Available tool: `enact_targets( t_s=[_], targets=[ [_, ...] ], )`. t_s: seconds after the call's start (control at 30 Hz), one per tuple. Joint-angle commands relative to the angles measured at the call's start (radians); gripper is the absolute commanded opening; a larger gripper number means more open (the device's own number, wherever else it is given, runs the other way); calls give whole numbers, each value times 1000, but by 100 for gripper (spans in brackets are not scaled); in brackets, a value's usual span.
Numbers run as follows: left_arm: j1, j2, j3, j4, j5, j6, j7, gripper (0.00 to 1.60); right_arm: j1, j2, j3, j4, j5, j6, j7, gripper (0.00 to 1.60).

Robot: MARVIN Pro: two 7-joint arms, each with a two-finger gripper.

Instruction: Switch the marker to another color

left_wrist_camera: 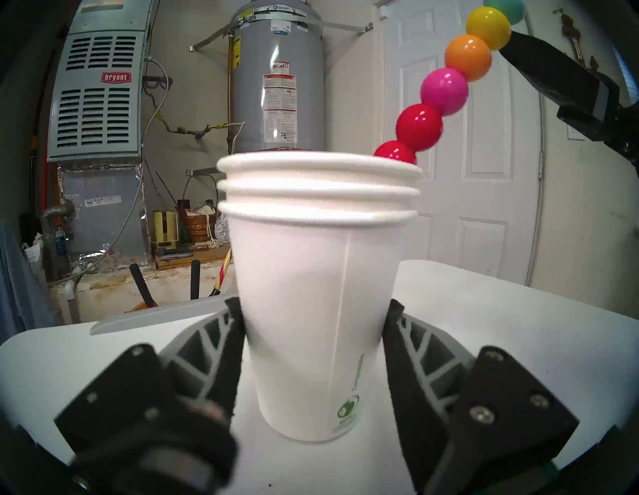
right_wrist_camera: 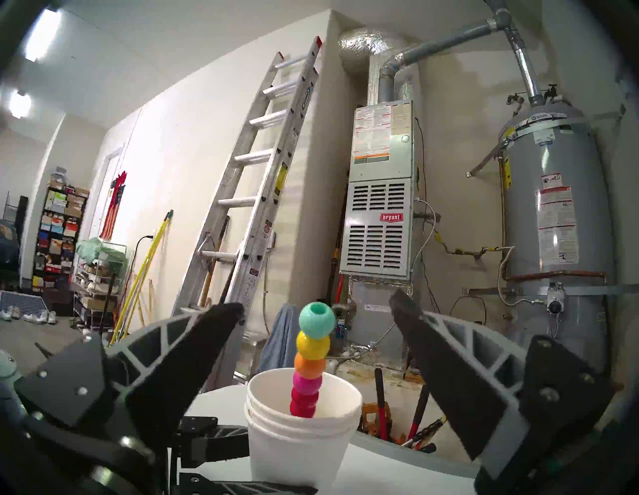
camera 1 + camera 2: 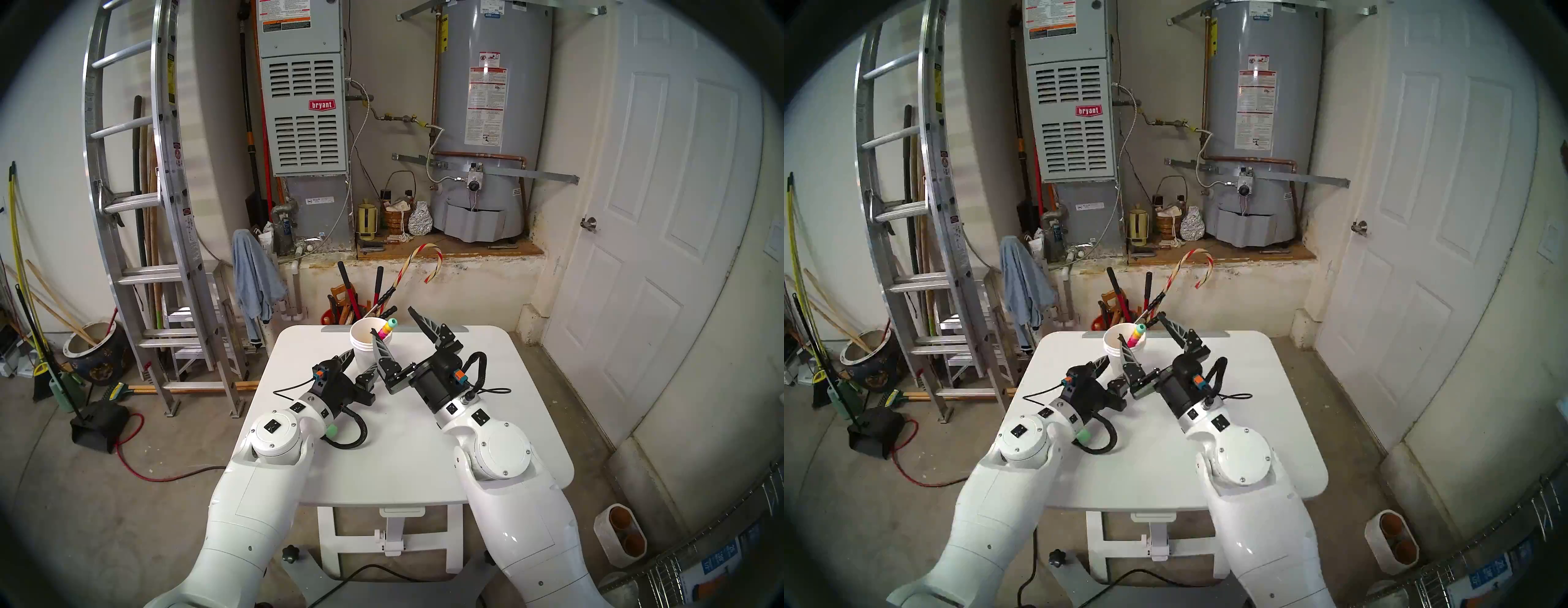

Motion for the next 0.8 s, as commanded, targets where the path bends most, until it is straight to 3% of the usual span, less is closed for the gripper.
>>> enact_targets(
  t_s=[0.0,0.5,0.63,0.7,0.77],
  targets=[
    [7,0,-5,-59,-10,-1,-7,0,41,-28,-15,29,3,3,-3,160],
    [30,2,-13,-89,-10,3,-27,0,65,-35,-19,44,4,-1,-15,160],
    [31,-1,-14,-90,-9,3,-30,0,63,-32,-19,42,16,0,-10,152],
    [33,-3,-13,-95,-9,3,-32,0,62,-31,-19,41,21,2,-9,134],
    [35,-4,-12,-101,-8,4,-34,0,61,-31,-20,43,31,6,-4,132]
  ],
)
